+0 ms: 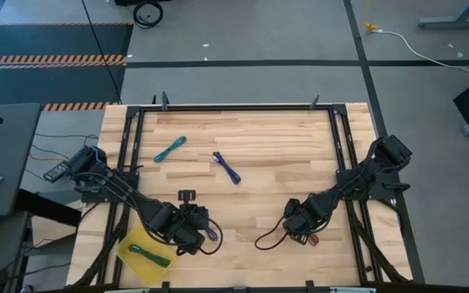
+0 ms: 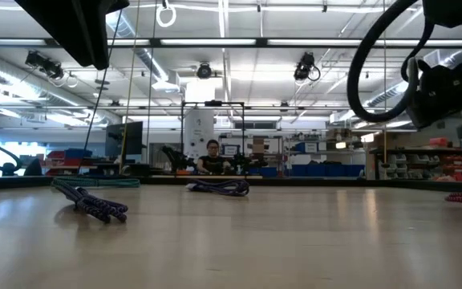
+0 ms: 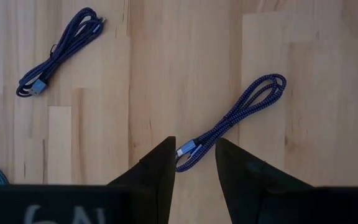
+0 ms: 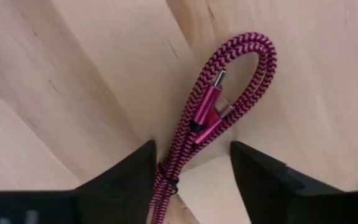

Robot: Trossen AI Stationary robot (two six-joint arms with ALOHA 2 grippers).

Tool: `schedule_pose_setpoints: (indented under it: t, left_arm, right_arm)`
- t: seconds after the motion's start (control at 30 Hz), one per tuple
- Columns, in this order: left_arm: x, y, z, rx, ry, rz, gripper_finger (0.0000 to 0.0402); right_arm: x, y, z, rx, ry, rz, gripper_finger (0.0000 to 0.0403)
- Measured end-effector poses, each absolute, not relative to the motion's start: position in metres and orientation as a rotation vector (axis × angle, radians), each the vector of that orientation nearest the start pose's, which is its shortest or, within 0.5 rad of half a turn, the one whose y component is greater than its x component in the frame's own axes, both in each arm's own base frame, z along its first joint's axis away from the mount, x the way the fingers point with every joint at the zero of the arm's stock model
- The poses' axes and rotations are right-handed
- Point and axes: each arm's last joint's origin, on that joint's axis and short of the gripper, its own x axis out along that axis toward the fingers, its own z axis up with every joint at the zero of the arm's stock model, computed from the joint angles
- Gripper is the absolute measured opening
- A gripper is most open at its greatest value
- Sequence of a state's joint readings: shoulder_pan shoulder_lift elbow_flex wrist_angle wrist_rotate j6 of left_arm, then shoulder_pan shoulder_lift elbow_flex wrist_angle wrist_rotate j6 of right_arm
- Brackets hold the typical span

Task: Pick and place USB-C Cables
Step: Put the black charger cable into the yellow bin

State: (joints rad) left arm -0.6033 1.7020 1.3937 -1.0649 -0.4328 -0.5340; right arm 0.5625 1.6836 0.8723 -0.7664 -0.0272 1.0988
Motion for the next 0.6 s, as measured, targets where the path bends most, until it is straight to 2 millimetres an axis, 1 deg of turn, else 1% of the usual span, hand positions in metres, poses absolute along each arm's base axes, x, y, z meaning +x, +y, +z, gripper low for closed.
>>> schedule_pose_setpoints:
  t: [0.1, 0.17, 0.3, 0.33, 0.43, 0.5, 0.6]
  left_arm:
    - [0.274, -0.174, 0.256, 0.209, 1.165, 0.175, 0.0121]
    - [0.274, -0.174, 0.256, 0.209, 1.165, 0.175, 0.0121]
    - [0.274, -0.174, 0.256, 0.209, 1.165, 0.175, 0.0121]
    - [0.274, -0.174, 0.256, 0.209, 1.165, 0.175, 0.0121]
    - [0.274, -0.174, 0.256, 0.212, 1.164, 0.173, 0.0121]
    - [0.275, -0.175, 0.256, 0.225, 1.156, 0.164, 0.0121]
    - [0.277, -0.174, 0.257, 0.273, 1.120, 0.185, 0.0121]
  right_arm:
    - [0.220, 0.139, 0.133, 0.402, 1.556, -0.395, 0.0159]
    - [0.220, 0.139, 0.133, 0.378, 1.557, -0.379, 0.0121]
    - [0.221, 0.139, 0.133, 0.313, 1.568, -0.325, 0.0030]
    - [0.222, 0.139, 0.134, 0.291, 1.571, -0.304, 0.0019]
    - [0.229, 0.140, 0.139, 0.238, 1.522, -0.273, 0.0023]
    - [0.237, 0.141, 0.145, 0.195, 1.473, -0.257, 0.0024]
    - [0.250, 0.145, 0.159, 0.112, 1.374, -0.219, 0.0016]
